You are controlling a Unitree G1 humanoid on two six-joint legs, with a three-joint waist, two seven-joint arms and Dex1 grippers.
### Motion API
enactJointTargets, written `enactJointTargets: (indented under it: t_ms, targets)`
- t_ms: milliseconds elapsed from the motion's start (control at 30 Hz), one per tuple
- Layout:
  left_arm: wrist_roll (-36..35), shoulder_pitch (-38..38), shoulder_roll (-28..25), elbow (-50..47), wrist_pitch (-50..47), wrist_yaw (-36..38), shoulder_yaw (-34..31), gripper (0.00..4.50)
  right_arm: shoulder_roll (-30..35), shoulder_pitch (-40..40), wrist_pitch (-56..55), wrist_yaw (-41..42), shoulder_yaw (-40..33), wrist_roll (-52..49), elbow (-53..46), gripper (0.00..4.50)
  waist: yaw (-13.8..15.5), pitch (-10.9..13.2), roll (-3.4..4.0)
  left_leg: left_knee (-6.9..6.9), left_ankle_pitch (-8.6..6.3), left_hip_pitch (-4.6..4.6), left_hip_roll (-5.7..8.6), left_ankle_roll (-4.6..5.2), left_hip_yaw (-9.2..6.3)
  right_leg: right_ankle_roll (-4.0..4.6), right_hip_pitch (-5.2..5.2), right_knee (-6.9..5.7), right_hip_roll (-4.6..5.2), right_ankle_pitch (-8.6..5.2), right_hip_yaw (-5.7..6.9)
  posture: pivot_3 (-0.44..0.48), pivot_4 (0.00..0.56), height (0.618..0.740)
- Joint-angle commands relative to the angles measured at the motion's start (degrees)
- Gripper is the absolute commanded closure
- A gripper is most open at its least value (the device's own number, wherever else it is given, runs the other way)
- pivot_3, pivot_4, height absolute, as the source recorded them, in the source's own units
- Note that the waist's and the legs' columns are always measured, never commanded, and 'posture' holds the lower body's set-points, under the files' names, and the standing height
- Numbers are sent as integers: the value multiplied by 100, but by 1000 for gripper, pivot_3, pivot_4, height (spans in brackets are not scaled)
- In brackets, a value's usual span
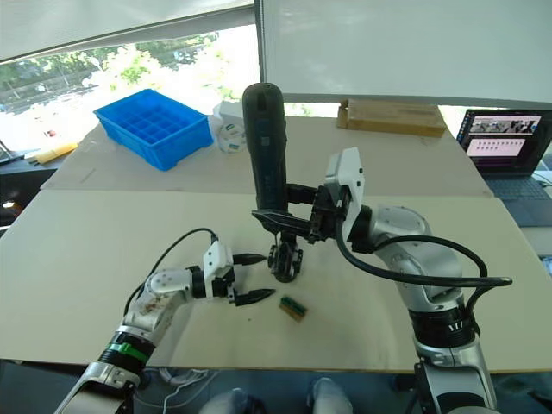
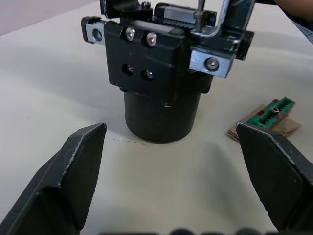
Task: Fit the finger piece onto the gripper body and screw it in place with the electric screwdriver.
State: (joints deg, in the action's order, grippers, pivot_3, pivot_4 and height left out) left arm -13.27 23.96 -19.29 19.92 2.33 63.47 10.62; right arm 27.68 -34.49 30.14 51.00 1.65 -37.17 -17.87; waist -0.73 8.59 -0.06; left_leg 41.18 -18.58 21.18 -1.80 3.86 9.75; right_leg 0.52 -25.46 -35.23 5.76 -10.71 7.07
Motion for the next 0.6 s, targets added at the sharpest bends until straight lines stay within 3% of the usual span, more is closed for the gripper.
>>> enactJointTargets:
  t_ms: [33,600]
  targets:
    - [91,323,230,295,185,-86,27,0,2,-186,-33,-51,-121,-129,-340,2597,8,0,0,0,0,0,0,0,0,0,0,0,1,0,0,0,150,740]
    - [268,597,691,648,177,-185,84,0,17,-144,28,-155,-106,-121,-464,2597,8,0,0,4,0,1,0,1,-3,0,2,0,1,1,0,0,150,740]
